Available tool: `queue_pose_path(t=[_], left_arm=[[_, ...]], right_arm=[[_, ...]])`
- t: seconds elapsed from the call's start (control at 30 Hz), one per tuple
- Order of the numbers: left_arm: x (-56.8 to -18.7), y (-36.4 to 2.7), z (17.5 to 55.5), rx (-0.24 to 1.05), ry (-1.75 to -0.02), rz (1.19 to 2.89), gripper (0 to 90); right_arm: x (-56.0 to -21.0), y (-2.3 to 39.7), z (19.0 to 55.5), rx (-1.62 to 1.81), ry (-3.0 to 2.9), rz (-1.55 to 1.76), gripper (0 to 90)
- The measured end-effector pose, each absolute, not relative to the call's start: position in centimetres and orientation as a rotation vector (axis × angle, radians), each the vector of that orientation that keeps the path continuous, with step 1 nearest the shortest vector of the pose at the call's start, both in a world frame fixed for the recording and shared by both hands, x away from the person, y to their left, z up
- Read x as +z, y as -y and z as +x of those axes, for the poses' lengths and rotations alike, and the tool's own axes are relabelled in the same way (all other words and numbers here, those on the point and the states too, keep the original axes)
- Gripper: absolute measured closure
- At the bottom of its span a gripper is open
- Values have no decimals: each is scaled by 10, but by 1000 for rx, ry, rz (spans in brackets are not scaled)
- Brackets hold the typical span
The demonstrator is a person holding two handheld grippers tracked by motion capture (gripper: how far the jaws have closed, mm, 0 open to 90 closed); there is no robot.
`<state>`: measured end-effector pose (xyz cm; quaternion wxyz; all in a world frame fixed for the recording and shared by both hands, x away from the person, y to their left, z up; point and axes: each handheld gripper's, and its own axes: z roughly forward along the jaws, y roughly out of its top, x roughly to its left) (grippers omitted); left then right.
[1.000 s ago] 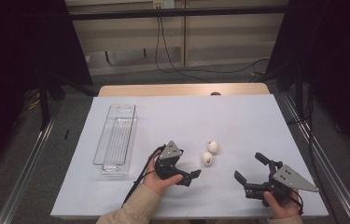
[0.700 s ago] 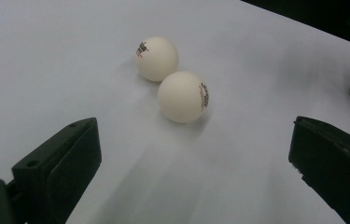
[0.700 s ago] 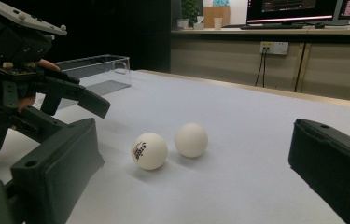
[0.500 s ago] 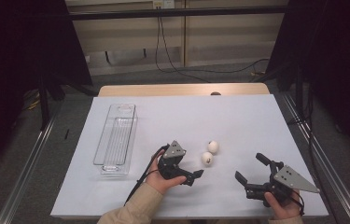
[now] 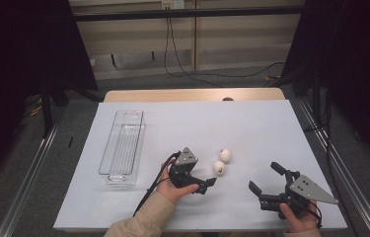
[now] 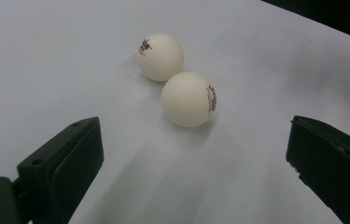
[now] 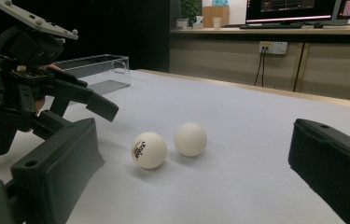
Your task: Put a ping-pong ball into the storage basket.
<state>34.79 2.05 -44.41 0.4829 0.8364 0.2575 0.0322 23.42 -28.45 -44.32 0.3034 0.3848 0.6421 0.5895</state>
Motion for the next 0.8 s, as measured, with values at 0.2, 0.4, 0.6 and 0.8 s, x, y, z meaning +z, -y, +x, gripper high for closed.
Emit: queue_pose_path(t=[0.2,0.4,0.6,0.8], left_arm=[[-444,-18,349,77,-631,2037,43],[-444,-20,351,89,-643,2037,45],[-445,-18,352,90,-634,2040,47],[-445,-16,353,88,-641,2034,49]], right_arm=[[-443,284,234,1560,-1704,1017,14],[-443,284,235,1558,-1707,1019,14],[-443,284,234,1558,-1712,1015,13],[-443,283,235,1558,-1713,1015,13]])
